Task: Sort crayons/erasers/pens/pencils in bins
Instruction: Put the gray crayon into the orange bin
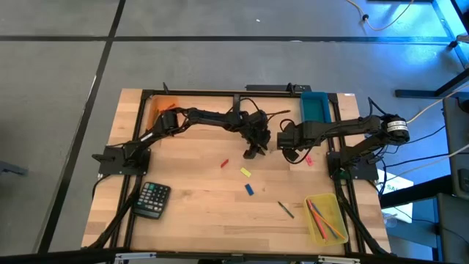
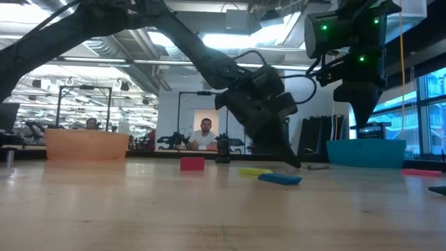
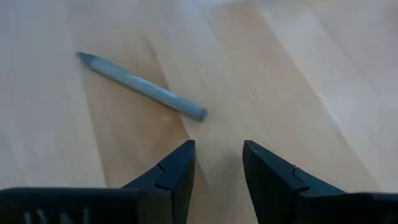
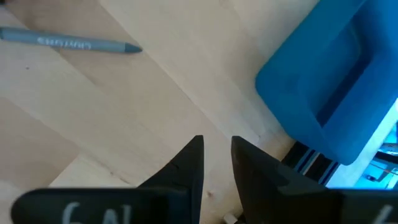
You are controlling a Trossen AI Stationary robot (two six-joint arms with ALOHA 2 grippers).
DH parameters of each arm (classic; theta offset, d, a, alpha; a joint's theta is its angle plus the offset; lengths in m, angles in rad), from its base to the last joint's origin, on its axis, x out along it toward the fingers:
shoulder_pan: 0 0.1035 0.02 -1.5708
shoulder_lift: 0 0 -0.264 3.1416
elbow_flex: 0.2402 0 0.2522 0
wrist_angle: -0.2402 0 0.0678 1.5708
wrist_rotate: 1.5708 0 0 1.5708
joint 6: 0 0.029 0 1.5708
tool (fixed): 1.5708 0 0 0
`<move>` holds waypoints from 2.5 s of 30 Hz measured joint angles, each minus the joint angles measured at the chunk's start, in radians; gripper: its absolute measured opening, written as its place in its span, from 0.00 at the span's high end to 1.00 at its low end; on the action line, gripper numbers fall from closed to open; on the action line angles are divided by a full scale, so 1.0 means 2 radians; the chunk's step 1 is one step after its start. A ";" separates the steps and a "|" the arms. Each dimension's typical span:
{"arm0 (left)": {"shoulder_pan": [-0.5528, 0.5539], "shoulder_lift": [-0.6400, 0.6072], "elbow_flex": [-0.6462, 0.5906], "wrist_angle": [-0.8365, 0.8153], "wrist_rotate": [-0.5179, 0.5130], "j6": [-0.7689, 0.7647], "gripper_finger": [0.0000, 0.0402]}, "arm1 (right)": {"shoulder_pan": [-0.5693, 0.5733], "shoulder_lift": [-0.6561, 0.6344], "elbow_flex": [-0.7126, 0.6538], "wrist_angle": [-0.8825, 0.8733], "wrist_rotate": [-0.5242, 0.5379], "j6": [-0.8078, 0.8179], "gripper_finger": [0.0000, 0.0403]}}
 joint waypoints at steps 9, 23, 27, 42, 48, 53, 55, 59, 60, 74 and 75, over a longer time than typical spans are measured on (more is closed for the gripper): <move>-0.014 -0.001 0.018 0.069 -0.026 -0.107 0.67 | 0.000 0.000 -0.042 -0.001 0.002 0.018 0.79; -0.069 0.033 0.016 0.145 -0.305 -0.148 0.67 | 0.010 0.000 -0.080 0.001 0.005 0.050 0.79; -0.067 0.032 0.016 0.144 -0.306 -0.150 0.67 | 0.015 -0.001 -0.080 0.001 0.015 0.046 0.79; -0.016 -0.022 0.017 0.067 -0.312 -0.226 0.67 | 0.017 -0.001 -0.080 0.005 0.049 0.039 0.79; 0.018 -0.016 0.016 0.006 -0.319 -0.229 0.67 | 0.017 -0.001 -0.080 0.010 0.057 0.038 0.79; 0.022 -0.017 0.016 0.009 -0.300 -0.227 0.67 | 0.016 -0.001 -0.080 0.020 0.063 0.039 0.79; 0.020 -0.019 0.016 0.002 -0.308 -0.227 0.67 | 0.016 -0.001 -0.080 0.025 0.063 0.039 0.79; 0.019 -0.044 0.016 -0.042 -0.322 -0.217 0.67 | 0.015 -0.001 -0.080 0.026 0.064 0.037 0.79; 0.019 -0.054 0.016 -0.052 -0.326 -0.215 0.67 | 0.014 -0.001 -0.080 0.026 0.064 0.037 0.79; 0.090 -0.066 0.016 -0.146 -0.329 -0.204 0.67 | 0.012 -0.002 -0.080 0.046 0.064 0.037 0.79; 0.095 -0.066 0.016 -0.144 -0.319 -0.204 0.67 | 0.012 -0.002 -0.080 0.046 0.063 0.037 0.79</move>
